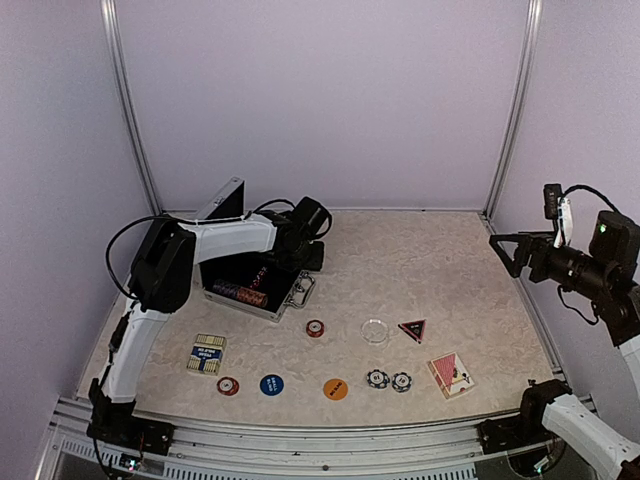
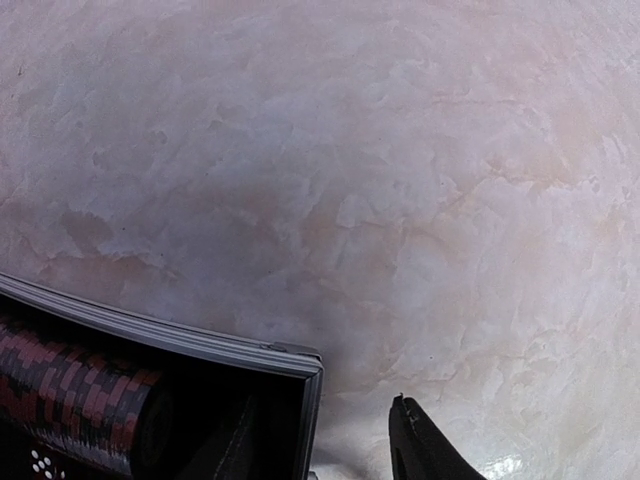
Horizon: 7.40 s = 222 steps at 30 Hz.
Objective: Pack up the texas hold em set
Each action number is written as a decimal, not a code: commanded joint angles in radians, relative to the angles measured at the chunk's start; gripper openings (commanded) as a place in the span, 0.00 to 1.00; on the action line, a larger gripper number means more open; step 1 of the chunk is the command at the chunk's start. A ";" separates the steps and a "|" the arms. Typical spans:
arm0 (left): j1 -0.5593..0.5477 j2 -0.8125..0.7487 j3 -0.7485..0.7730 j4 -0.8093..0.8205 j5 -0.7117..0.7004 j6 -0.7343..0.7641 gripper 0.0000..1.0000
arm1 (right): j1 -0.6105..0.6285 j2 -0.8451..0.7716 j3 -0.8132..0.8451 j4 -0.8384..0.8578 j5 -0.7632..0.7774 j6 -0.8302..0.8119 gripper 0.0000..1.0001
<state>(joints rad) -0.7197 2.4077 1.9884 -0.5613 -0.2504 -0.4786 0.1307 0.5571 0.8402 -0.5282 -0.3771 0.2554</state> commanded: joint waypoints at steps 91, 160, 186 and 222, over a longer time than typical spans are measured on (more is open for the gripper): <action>-0.106 -0.841 -0.526 0.030 -0.338 -0.181 0.99 | 0.011 0.040 -0.053 0.053 -0.030 0.022 0.99; 0.411 -1.082 -1.385 1.179 -0.333 0.359 0.99 | 0.011 0.027 -0.042 0.060 -0.017 0.004 0.99; 0.549 -0.897 -1.710 1.810 -0.244 0.482 0.99 | 0.011 0.021 -0.061 0.063 -0.018 -0.004 0.99; 0.601 -0.843 -1.777 1.940 -0.158 0.432 0.99 | 0.229 0.704 0.029 0.467 -0.136 0.245 0.99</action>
<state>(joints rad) -0.1291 1.5658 0.1993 1.3724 -0.4240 -0.0418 0.2680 1.1454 0.7685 -0.1463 -0.5499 0.4999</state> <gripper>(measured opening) 0.990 0.994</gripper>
